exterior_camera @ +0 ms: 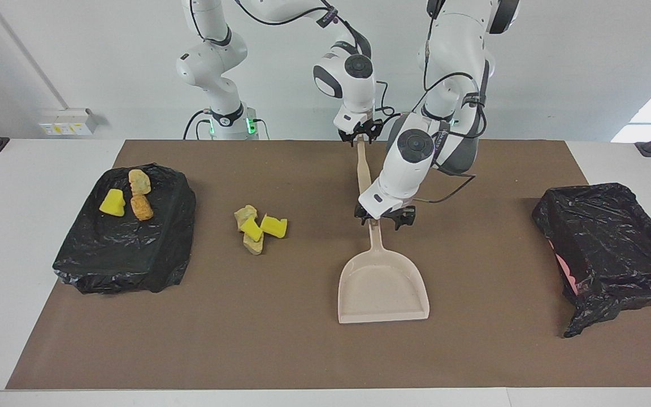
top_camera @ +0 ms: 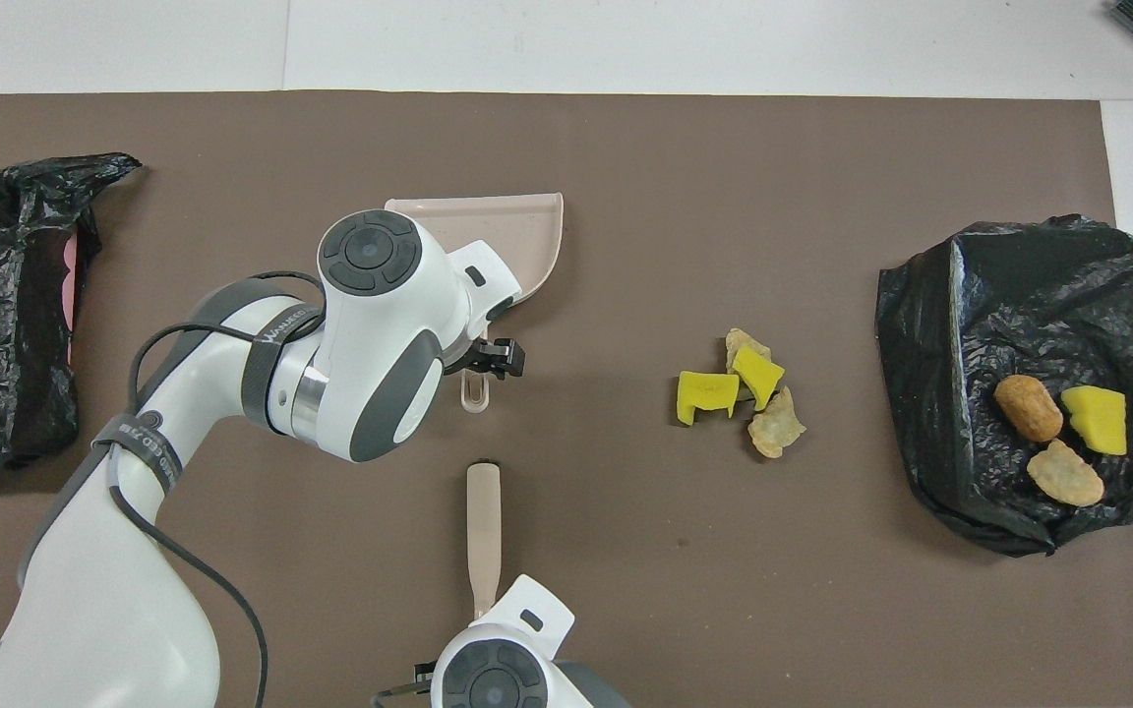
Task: Sweep and dump trash in bin
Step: 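Grasp the dustpan with the left gripper while the right gripper grasps the brush, then sweep the remaining bread and sponges into the dustpan using the right gripper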
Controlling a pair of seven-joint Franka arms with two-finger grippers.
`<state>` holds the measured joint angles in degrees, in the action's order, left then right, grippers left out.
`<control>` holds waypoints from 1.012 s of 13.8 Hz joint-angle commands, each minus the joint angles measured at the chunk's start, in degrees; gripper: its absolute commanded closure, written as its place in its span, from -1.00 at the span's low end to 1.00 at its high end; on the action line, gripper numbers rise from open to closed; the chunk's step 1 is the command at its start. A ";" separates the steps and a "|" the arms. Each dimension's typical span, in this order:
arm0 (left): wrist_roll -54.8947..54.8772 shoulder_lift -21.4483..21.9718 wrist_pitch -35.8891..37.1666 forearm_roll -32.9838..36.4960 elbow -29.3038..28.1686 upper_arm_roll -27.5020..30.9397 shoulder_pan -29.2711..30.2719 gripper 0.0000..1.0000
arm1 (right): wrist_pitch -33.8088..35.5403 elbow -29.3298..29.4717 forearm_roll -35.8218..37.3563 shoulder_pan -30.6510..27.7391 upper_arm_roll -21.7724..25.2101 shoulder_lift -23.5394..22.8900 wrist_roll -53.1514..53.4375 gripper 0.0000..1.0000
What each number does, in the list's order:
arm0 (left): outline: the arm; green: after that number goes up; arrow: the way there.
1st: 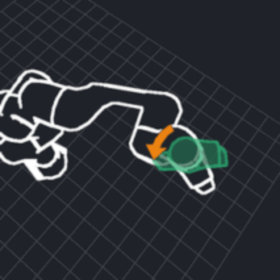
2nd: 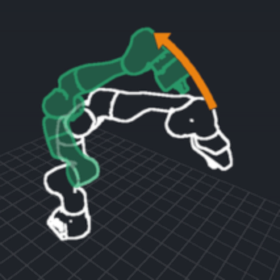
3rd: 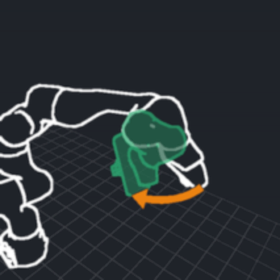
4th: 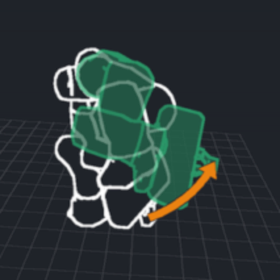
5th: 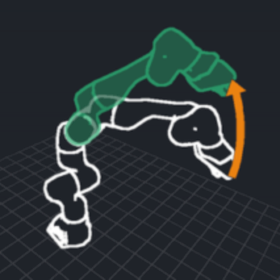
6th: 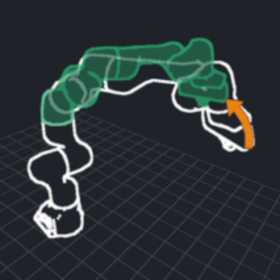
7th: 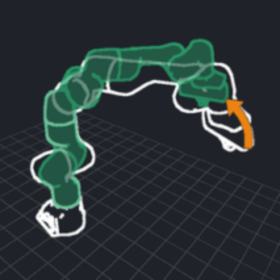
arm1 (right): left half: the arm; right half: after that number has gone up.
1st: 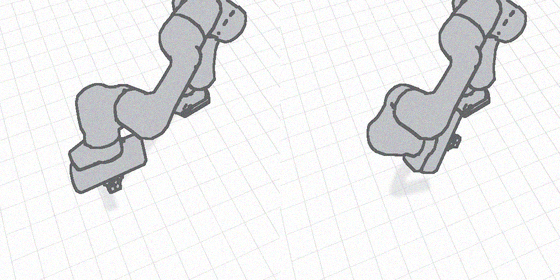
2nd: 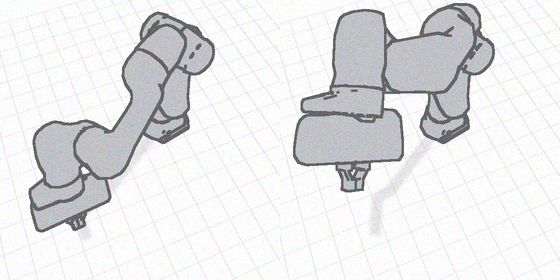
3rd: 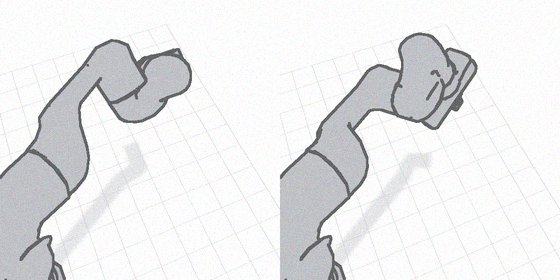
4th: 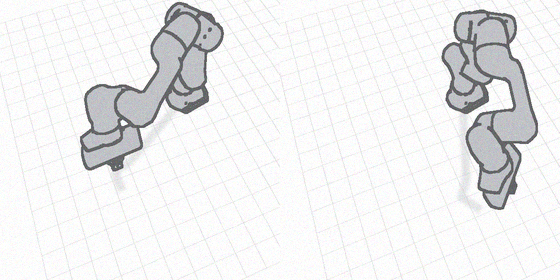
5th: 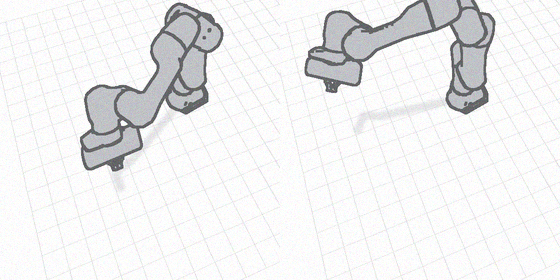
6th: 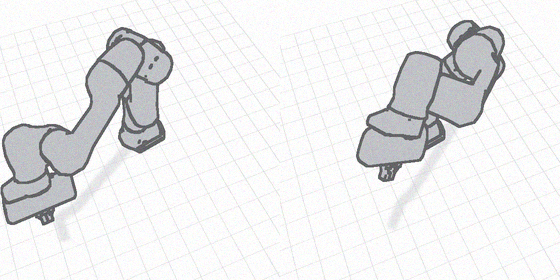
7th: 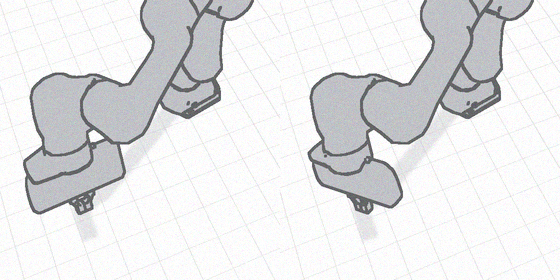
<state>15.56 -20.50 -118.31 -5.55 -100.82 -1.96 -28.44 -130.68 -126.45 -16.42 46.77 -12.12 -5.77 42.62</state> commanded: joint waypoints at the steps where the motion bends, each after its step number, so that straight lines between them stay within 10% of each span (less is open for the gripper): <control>1: 1.14 0.28 -1.22 1.07 -0.87 0.82 -1.27 -0.77 | -0.98 -0.73 3.31 0.17 0.17 0.33 -0.09 1.00; 3: 1.13 0.28 -1.31 0.98 -0.61 0.82 -1.18 0.01 | 0.34 0.67 3.50 -0.71 0.25 -0.64 -0.08 1.00; 5: 1.31 0.28 -1.31 0.98 -0.34 0.82 -1.10 0.22 | 3.58 2.51 3.50 -1.06 0.43 -1.08 0.27 1.00; 7: 1.31 0.19 -1.65 0.98 -0.51 0.82 -1.10 0.87 | 6.83 2.96 3.85 -1.32 0.87 -0.48 1.23 1.00; 14: -5.87 -0.07 -0.78 1.16 2.64 1.17 3.90 1.00 | 25.81 2.96 7.26 -15.89 0.96 13.05 -1.83 1.00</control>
<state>13.64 -20.62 -119.53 -5.43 -100.23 -0.91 -27.36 -108.62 -122.46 -11.16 35.26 -10.73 3.20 42.41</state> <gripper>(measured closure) 0.674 0.736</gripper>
